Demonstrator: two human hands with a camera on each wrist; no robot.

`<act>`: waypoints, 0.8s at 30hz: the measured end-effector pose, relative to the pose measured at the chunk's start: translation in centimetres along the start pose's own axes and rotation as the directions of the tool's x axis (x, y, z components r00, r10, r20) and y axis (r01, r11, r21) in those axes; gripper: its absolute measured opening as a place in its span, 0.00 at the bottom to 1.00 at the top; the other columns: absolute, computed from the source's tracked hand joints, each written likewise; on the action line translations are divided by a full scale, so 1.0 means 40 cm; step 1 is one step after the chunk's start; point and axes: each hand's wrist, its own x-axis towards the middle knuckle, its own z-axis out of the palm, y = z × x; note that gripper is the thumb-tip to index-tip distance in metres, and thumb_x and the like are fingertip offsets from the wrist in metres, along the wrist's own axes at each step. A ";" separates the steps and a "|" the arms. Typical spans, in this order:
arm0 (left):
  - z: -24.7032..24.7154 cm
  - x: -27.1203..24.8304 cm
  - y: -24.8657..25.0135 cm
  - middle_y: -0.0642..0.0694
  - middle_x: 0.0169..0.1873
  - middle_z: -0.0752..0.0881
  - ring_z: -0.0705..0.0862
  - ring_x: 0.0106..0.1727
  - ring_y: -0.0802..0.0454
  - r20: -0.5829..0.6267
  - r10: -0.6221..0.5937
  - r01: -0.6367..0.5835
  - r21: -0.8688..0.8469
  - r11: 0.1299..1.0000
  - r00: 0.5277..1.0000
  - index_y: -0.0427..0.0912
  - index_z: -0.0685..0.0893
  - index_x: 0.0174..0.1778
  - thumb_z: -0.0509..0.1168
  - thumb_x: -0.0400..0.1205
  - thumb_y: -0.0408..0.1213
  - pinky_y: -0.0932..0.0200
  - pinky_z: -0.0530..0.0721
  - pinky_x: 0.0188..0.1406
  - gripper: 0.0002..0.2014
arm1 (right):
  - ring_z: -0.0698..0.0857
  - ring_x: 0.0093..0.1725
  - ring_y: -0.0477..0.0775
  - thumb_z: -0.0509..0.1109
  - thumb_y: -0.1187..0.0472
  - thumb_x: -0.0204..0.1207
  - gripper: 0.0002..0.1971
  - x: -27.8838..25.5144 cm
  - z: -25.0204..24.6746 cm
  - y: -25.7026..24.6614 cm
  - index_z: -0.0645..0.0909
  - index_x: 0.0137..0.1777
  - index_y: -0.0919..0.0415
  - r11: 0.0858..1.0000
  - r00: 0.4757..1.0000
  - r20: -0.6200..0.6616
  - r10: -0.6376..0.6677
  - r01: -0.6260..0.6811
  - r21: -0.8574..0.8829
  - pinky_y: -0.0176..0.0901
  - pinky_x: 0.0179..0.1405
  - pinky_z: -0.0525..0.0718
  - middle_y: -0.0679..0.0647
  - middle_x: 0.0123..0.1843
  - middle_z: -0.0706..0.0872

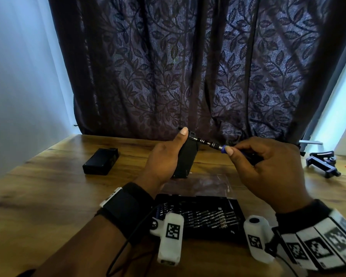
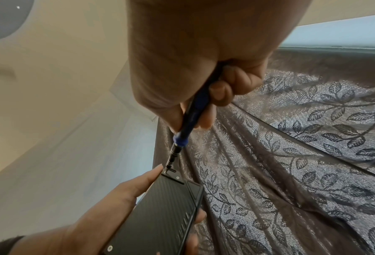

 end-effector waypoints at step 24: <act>-0.024 -0.007 0.020 0.41 0.25 0.70 0.73 0.29 0.46 -0.036 0.116 -0.108 0.178 0.978 0.993 0.34 0.70 0.28 0.62 0.75 0.75 0.57 0.71 0.32 0.40 | 0.82 0.33 0.47 0.80 0.52 0.77 0.08 0.004 -0.004 0.013 0.90 0.42 0.55 0.999 0.996 0.086 -0.019 0.021 -0.028 0.45 0.32 0.81 0.47 0.34 0.86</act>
